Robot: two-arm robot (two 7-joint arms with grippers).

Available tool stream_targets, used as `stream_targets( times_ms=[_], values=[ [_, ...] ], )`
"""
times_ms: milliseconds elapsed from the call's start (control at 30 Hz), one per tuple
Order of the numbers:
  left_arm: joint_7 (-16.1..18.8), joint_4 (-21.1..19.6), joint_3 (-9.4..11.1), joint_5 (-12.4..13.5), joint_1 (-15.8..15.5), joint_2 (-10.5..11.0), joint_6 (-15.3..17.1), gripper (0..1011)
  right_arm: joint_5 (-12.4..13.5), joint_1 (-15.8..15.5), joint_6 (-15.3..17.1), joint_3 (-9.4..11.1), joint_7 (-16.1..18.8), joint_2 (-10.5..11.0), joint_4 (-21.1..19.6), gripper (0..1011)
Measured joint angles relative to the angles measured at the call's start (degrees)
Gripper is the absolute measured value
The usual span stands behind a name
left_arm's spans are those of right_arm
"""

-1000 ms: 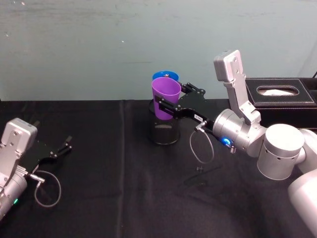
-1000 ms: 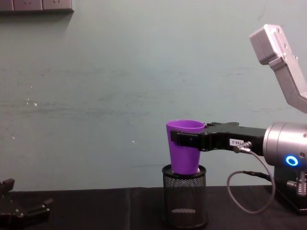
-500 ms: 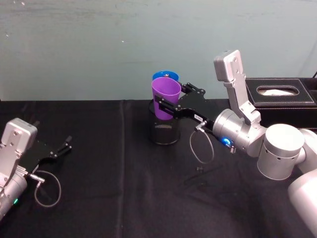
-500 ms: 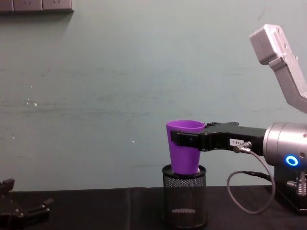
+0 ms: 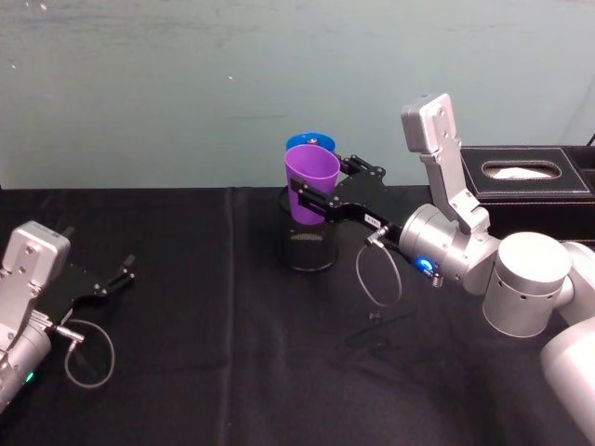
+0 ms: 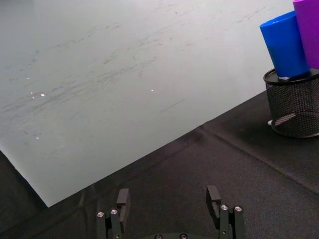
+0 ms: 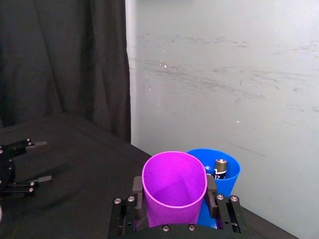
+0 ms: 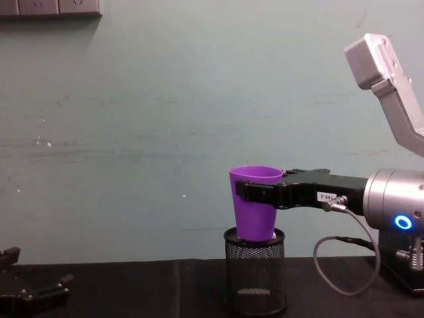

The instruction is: Pick up one cup with a gripper and tap it against the other cup.

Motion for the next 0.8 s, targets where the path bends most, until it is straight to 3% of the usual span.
stream_targets(
  times_ms=[800],
  values=[
    [0.00, 0.00, 0.00, 0.00, 0.00, 0.00, 0.00, 1000, 0.00, 0.00, 0.00, 0.00, 0.00, 0.00, 0.00, 723]
  ],
)
